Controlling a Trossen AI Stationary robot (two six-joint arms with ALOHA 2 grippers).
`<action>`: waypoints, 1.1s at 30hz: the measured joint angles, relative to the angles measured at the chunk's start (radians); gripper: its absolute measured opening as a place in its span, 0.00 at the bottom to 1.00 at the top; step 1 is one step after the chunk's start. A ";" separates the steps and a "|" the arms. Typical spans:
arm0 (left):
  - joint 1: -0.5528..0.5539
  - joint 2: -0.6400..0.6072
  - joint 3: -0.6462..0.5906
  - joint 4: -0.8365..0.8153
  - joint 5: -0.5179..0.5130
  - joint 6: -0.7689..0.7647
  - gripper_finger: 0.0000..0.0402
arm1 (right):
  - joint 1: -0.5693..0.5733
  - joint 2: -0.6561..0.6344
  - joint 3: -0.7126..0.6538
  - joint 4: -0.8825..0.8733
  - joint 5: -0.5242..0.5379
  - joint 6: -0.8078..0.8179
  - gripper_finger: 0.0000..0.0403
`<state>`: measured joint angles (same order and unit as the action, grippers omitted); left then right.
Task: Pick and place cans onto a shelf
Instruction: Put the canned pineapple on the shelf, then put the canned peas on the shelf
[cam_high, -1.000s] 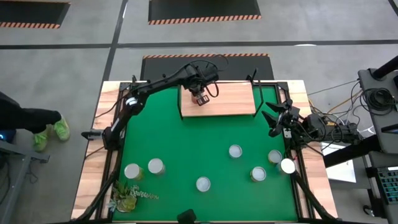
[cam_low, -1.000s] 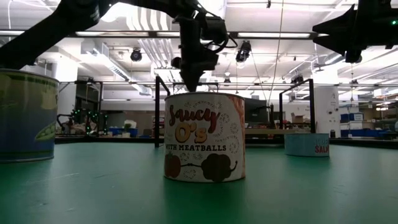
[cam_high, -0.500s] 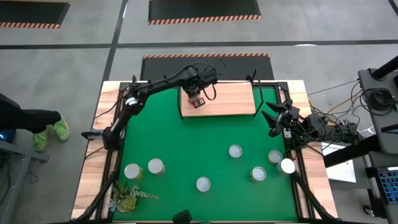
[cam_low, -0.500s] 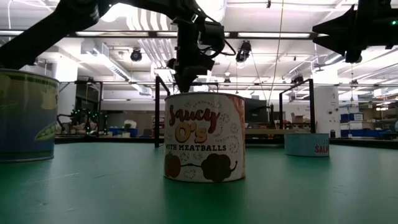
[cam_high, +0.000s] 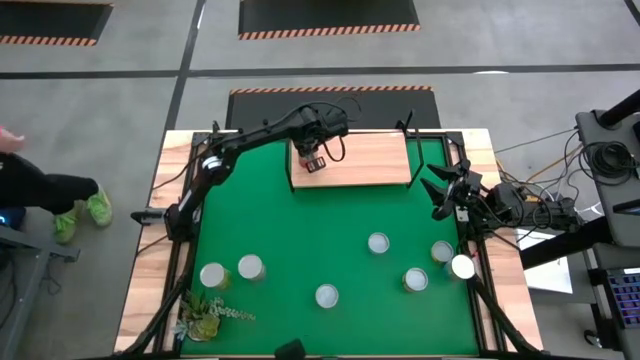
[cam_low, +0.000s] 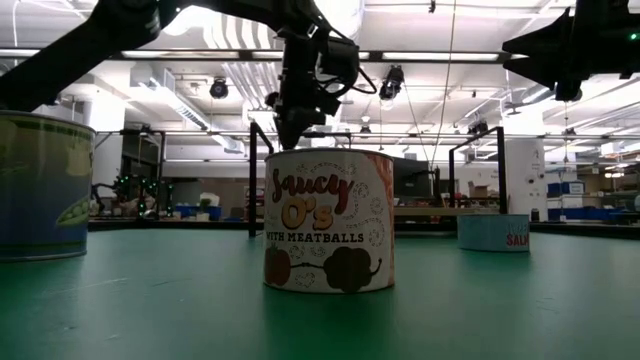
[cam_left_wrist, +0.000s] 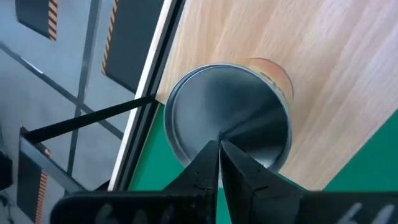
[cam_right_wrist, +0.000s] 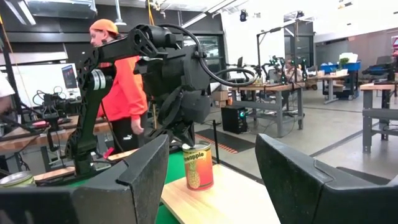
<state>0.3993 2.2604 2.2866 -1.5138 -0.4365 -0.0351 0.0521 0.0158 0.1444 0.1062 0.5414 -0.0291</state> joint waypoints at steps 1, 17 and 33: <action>-0.003 0.000 0.010 -0.010 0.000 -0.002 0.00 | 0.000 0.000 0.000 0.000 0.000 0.001 0.57; -0.390 -0.196 -0.021 0.014 0.095 -0.061 0.00 | 0.000 0.000 0.000 0.003 -0.053 0.017 0.57; -0.743 -0.585 -0.755 0.145 0.380 -1.049 0.00 | 0.000 0.013 0.026 0.001 -0.078 0.012 0.57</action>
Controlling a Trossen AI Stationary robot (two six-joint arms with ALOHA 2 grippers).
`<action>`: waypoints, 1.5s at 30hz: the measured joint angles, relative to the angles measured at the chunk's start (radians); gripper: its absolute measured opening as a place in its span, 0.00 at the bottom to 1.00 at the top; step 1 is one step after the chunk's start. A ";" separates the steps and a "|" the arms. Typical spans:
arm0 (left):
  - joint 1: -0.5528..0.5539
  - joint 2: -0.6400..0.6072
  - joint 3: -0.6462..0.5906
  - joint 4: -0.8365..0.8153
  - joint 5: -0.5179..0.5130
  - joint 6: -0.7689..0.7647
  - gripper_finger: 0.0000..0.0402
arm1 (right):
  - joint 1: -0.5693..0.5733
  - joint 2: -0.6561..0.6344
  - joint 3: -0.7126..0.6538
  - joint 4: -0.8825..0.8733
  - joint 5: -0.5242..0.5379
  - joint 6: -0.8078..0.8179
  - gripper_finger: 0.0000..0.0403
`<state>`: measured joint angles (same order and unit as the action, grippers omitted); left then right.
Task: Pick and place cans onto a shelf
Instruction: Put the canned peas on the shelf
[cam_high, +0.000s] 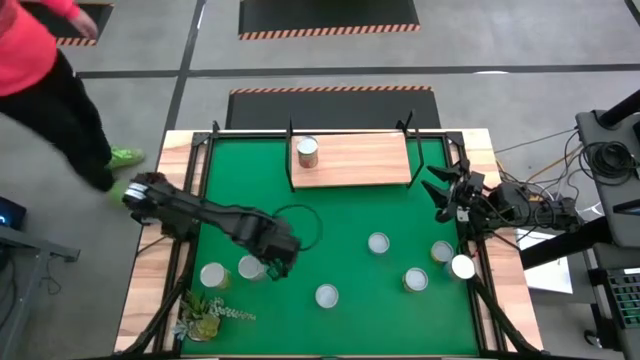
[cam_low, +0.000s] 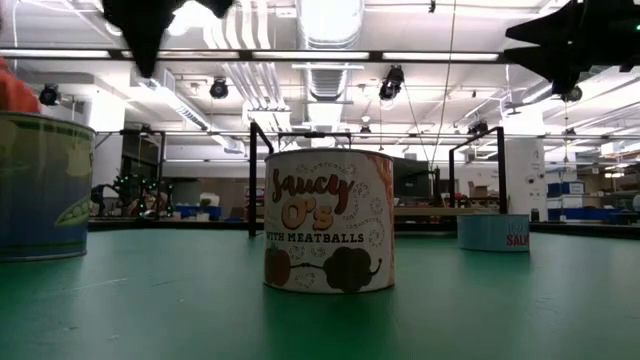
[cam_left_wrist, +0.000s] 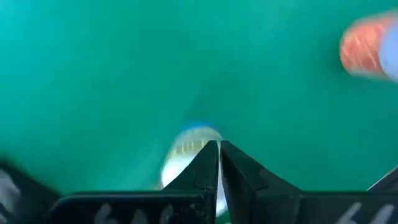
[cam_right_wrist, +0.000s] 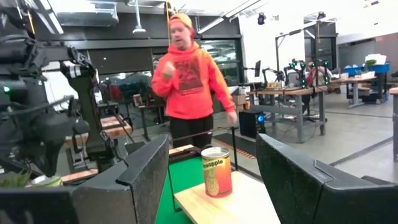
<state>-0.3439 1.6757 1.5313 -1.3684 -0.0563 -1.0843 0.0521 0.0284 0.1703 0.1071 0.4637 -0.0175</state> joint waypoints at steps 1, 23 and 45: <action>-0.015 -0.019 -0.027 0.001 -0.005 -0.103 0.00 | 0.000 0.000 0.003 0.000 0.000 -0.003 0.57; -0.184 -0.048 -0.168 0.022 -0.011 -0.662 0.71 | 0.000 0.001 0.040 -0.004 -0.047 -0.030 0.57; -0.191 -0.043 -0.293 0.132 -0.063 -0.672 0.84 | 0.000 0.001 0.078 -0.082 -0.056 -0.009 0.57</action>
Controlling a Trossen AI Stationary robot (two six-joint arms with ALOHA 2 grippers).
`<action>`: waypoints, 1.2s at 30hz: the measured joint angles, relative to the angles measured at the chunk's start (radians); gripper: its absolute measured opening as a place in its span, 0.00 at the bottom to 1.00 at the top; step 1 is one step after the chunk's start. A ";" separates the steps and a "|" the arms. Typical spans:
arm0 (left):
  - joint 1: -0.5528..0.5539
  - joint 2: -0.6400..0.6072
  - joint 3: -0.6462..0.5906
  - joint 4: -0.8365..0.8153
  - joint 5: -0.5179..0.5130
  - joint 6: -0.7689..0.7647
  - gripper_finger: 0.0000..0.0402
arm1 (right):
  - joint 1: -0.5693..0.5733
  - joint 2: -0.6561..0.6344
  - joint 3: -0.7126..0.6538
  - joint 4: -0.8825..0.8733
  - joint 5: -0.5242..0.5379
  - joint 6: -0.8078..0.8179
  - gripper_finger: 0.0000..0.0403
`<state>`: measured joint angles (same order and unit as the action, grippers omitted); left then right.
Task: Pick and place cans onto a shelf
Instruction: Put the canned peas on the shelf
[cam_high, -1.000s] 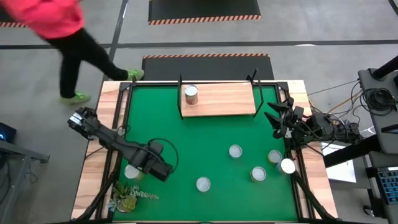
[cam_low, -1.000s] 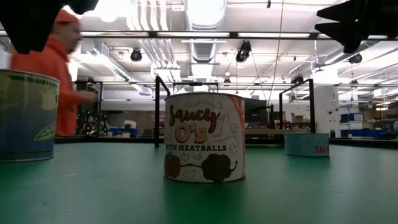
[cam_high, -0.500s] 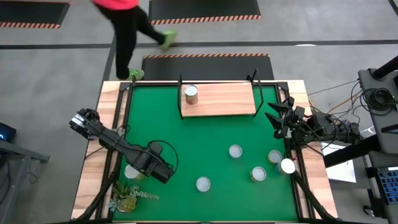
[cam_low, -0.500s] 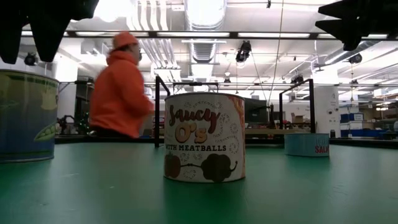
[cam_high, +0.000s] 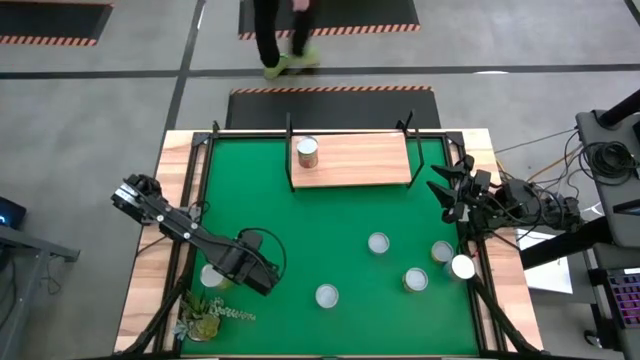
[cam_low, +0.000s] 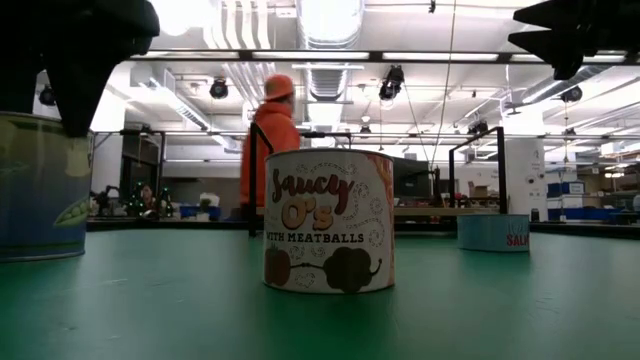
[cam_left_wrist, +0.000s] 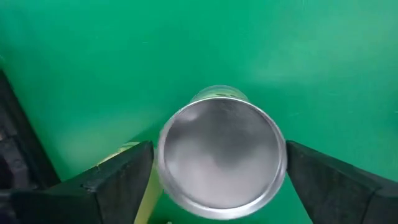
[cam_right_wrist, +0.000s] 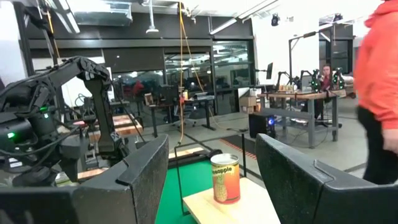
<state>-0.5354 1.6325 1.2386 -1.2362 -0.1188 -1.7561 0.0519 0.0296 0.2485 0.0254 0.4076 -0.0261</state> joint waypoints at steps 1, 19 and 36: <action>0.000 0.000 -0.006 0.014 0.000 0.000 0.84 | 0.000 0.000 0.000 -0.001 0.000 0.000 0.57; 0.032 0.001 0.098 0.047 0.049 0.119 0.77 | 0.000 0.000 0.000 -0.006 0.003 0.000 0.57; 0.342 0.003 0.491 0.115 -0.289 0.610 0.78 | 0.000 0.000 0.000 0.002 0.003 0.000 0.57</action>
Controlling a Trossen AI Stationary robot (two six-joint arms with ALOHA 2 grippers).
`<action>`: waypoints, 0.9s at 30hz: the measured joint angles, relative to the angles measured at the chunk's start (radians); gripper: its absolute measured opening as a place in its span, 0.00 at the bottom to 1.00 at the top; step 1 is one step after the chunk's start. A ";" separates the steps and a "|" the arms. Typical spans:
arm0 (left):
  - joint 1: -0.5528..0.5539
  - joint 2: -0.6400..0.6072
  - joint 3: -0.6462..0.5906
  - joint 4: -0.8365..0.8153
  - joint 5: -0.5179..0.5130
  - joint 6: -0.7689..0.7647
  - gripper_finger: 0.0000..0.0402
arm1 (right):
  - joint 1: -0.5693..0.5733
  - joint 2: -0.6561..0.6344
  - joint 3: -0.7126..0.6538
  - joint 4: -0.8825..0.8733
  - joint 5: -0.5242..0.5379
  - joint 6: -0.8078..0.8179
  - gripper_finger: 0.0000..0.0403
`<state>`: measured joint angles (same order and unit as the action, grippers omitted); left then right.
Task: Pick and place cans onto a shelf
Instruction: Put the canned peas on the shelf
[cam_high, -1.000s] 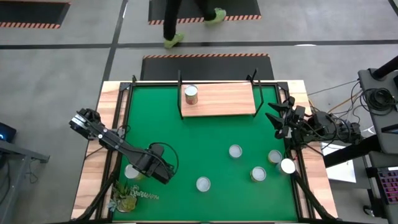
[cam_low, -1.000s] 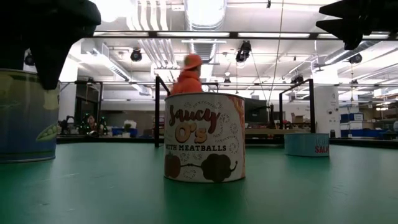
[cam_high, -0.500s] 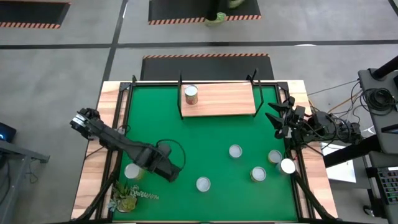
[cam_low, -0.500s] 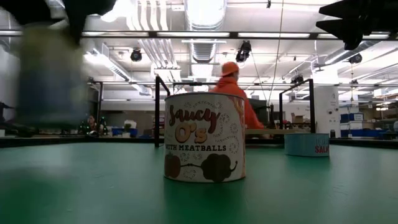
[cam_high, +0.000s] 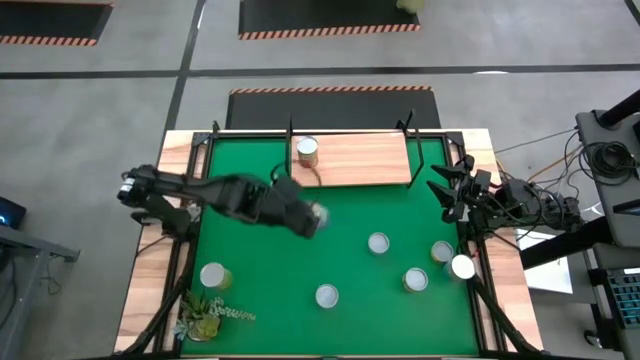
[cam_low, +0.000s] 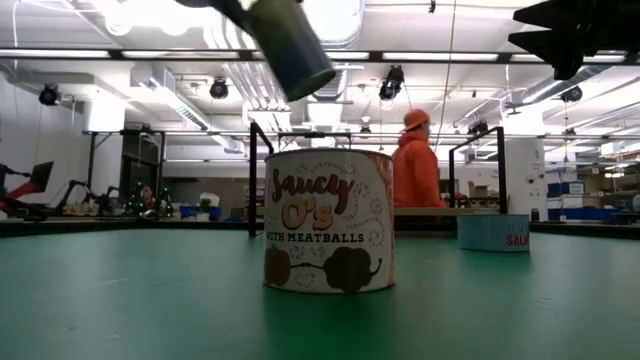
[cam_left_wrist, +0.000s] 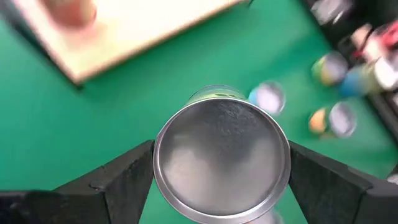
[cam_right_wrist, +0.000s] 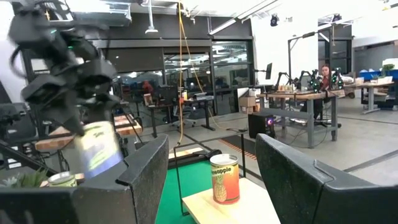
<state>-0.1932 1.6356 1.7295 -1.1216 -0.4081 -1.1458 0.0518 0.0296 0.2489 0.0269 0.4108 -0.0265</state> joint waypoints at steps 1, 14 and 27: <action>0.023 0.000 0.000 0.034 -0.001 0.034 0.78 | 0.000 0.000 0.000 0.000 0.000 0.000 0.57; 0.246 0.040 0.007 0.206 0.011 0.301 0.78 | 0.000 0.000 0.006 0.004 0.000 -0.005 0.57; 0.329 0.195 0.005 0.152 0.093 0.360 0.78 | 0.001 -0.001 0.006 -0.008 0.000 -0.010 0.57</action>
<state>0.1361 1.8301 1.7344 -0.9691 -0.3152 -0.7856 0.0525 0.0284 0.2554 0.0189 0.4110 -0.0361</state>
